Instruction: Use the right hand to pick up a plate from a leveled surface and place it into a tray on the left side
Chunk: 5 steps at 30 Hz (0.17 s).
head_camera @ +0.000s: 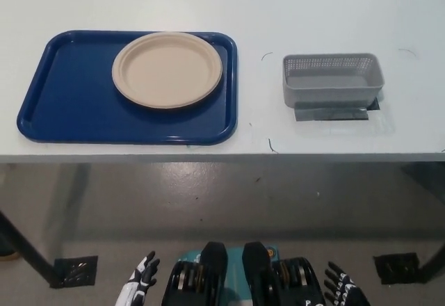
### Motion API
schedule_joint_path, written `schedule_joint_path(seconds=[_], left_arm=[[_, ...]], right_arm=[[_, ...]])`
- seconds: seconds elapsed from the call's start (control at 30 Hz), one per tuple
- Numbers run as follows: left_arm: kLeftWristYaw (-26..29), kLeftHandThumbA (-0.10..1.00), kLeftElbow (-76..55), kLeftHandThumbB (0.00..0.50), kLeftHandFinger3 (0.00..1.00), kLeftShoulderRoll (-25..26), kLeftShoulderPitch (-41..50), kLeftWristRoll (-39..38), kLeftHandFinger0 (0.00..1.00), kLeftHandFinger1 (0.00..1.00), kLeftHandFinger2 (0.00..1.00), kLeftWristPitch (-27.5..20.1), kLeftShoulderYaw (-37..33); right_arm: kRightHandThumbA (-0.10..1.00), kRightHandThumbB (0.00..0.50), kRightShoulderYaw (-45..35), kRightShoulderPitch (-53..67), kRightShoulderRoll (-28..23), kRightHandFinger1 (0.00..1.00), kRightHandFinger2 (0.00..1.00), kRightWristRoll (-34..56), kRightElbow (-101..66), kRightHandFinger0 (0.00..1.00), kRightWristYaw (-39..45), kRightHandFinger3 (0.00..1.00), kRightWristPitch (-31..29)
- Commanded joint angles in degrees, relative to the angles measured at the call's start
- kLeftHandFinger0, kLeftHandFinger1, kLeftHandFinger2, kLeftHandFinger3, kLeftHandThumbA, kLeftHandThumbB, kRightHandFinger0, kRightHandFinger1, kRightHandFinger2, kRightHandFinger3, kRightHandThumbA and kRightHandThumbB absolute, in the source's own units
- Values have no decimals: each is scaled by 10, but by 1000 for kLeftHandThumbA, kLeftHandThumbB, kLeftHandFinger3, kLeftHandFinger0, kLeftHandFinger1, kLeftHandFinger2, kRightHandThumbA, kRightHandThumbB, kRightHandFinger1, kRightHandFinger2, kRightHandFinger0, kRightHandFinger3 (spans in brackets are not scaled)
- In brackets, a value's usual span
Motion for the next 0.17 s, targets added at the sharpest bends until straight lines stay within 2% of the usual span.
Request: schedule_joint_path(seconds=[0.0,0.03,0.13], left_arm=[[53,1000,-35,74,1000,-2,6,-16,1000,1000,1000,-23,23],[50,1000,-39,70,1000,-2,6,-18,1000,1000,1000,-23,24],[46,1000,-30,82,1000,-1,-2,-25,1000,1000,1000,-23,32]], right_arm=[[1000,215,-66,-10,30,1000,1000,-93,14,1000,28,1000,-254],[1000,194,-70,-9,31,1000,1000,-94,11,1000,31,1000,-254],[1000,198,-77,-9,31,1000,1000,-95,16,1000,36,1000,-254]])
